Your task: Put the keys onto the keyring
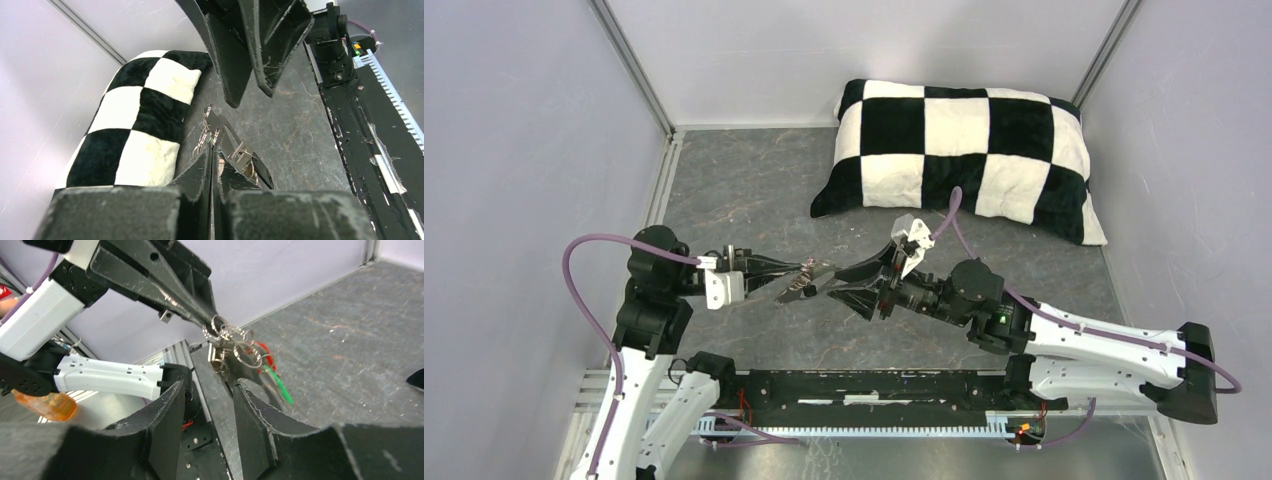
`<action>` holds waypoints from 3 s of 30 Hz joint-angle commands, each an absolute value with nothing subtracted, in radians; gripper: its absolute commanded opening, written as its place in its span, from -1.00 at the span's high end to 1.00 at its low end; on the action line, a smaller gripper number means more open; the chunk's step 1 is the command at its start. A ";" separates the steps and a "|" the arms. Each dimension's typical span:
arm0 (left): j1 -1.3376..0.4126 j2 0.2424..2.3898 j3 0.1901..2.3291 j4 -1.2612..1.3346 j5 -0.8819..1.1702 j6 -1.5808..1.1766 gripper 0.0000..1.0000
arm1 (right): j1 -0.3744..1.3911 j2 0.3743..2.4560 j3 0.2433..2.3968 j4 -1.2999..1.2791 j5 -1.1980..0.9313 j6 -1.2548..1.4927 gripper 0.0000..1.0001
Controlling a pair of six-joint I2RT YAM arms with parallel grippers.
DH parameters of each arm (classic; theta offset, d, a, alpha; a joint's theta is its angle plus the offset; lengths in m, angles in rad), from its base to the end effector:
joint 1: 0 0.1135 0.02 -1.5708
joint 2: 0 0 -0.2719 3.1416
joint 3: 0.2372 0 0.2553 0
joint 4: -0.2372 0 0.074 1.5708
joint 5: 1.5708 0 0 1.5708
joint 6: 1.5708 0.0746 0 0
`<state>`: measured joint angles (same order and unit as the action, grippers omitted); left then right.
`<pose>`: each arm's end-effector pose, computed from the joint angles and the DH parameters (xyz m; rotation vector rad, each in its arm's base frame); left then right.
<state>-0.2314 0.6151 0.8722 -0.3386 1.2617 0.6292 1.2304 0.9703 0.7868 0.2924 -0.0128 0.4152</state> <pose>0.0996 -0.0965 0.3836 1.4037 0.8567 -0.7283 0.0889 0.2539 0.3677 -0.6496 1.4755 1.3250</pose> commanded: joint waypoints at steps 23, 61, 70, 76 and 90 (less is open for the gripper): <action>-0.233 0.597 0.850 -0.120 1.284 0.306 0.96 | 1.246 1.058 0.940 0.238 0.082 0.216 0.49; -0.233 0.566 0.791 0.015 1.231 0.175 0.95 | 1.331 1.139 0.996 0.377 0.128 0.135 0.52; -0.233 0.563 0.789 0.015 1.202 0.175 0.96 | 1.352 1.127 0.974 0.355 0.115 0.150 0.53; -0.233 0.569 0.797 0.024 1.194 0.140 0.96 | 1.359 1.127 0.969 0.359 0.081 0.152 0.53; -0.233 0.578 0.801 0.032 1.173 0.117 0.96 | 1.359 0.951 0.840 0.352 0.096 0.165 -0.03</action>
<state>-0.2317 0.5716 0.7883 -0.0120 1.2041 0.1616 1.3544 0.9489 0.8566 0.3149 0.1539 0.1532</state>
